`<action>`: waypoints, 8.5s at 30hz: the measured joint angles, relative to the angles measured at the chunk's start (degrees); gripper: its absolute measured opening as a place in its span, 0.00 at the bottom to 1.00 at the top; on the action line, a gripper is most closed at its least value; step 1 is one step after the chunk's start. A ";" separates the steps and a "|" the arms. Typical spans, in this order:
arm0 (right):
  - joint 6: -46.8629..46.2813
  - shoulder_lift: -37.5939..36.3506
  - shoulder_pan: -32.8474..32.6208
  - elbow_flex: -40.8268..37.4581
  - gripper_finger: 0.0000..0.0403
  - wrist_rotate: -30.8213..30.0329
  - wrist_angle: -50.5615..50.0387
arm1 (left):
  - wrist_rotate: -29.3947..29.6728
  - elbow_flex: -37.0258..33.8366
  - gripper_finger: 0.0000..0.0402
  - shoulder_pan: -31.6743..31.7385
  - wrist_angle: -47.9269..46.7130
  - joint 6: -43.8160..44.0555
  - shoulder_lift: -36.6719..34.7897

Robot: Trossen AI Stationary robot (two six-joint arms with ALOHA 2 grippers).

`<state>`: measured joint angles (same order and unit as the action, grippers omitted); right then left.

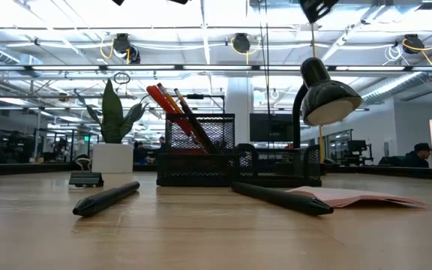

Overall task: Pick and place office supplies into organizer
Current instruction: Put the right black pen into the desk organizer

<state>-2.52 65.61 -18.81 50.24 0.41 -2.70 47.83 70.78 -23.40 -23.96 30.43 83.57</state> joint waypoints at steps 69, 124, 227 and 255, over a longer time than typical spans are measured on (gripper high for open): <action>-8.69 15.08 -12.38 14.77 0.16 -18.72 -4.48 | 6.32 0.00 0.13 -10.13 -47.36 40.99 -1.46; -33.47 36.23 -6.96 29.97 0.16 -7.67 -20.96 | 10.34 0.00 0.13 -23.67 -59.00 49.68 -9.25; -56.24 52.03 -0.26 30.12 0.37 0.90 -23.55 | 7.61 -0.02 0.13 -23.69 -58.02 49.24 -9.25; -61.10 54.59 -1.36 29.99 0.29 -2.35 -26.39 | 7.65 -0.02 0.13 -23.67 -55.84 47.74 -9.22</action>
<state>-63.62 120.20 -20.17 80.23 -1.94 -29.09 55.48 70.76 -47.07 -79.80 78.17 74.35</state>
